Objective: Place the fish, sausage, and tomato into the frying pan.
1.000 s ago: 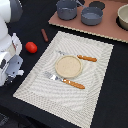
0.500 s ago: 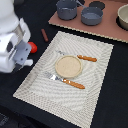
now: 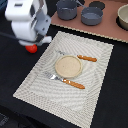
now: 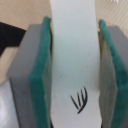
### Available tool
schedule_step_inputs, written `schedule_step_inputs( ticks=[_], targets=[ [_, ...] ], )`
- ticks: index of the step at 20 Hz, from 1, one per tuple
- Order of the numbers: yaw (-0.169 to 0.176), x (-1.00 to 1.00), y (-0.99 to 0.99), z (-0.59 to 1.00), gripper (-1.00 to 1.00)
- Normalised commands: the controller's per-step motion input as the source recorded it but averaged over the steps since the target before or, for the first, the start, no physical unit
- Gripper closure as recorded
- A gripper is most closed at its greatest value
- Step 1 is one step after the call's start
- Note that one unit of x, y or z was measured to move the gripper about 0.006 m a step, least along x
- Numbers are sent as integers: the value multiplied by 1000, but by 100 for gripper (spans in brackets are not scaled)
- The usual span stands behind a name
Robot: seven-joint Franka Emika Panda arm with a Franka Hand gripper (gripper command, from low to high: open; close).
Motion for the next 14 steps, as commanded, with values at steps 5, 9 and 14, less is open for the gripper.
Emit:
schedule_step_inputs(
  ticks=[5, 9, 14],
  targets=[
    [0, 697, 831, 629, 100],
    [0, 624, 803, 316, 100],
    [0, 647, 783, 250, 100]
  ],
)
